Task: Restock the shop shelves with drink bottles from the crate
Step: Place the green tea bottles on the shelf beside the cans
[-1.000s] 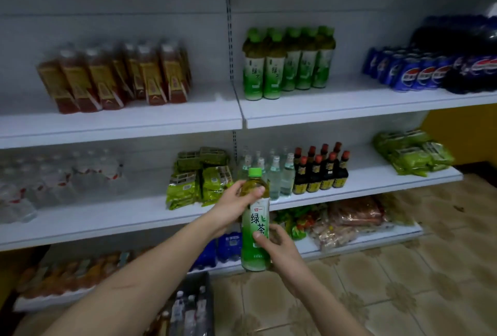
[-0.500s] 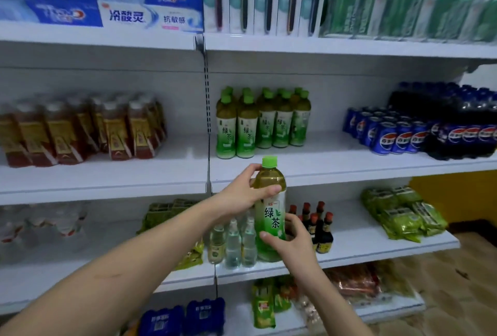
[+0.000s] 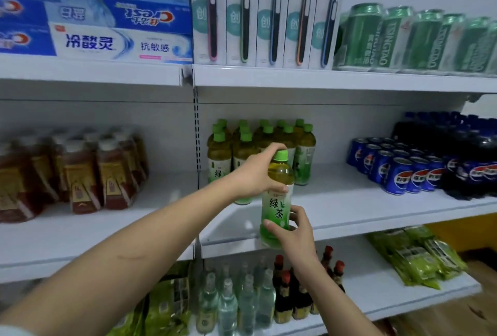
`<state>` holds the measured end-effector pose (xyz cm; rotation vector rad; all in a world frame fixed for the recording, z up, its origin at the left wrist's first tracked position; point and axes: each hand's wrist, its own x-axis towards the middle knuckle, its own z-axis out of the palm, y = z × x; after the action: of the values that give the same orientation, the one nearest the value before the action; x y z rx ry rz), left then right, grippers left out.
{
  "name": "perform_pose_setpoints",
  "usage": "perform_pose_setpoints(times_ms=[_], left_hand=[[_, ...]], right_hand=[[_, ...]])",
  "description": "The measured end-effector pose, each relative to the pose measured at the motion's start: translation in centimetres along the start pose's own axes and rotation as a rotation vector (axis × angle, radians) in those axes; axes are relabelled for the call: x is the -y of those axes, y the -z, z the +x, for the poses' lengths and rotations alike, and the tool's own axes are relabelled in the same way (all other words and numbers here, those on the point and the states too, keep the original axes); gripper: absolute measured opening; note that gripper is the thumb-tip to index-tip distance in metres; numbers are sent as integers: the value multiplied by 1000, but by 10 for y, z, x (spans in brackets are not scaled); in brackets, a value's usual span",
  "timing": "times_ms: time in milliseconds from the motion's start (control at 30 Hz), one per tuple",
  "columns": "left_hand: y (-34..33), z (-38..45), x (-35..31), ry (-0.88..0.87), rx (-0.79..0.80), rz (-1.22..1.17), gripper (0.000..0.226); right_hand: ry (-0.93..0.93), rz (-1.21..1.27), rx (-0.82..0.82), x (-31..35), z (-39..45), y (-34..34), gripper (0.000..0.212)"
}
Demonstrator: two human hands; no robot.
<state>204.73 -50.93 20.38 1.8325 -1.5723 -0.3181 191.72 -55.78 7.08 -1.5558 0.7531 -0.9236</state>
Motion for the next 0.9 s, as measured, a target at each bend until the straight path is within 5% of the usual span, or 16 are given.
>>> perform_pose_setpoints(times_ms=[567,900], left_hand=[[-7,111,30,86,-114,918,92],[-14,136,41,193,-166,1054,99]], right_hand=[[60,-160,142,-30,142,-5,46],[132,-223,104,-50,173,-23,62]])
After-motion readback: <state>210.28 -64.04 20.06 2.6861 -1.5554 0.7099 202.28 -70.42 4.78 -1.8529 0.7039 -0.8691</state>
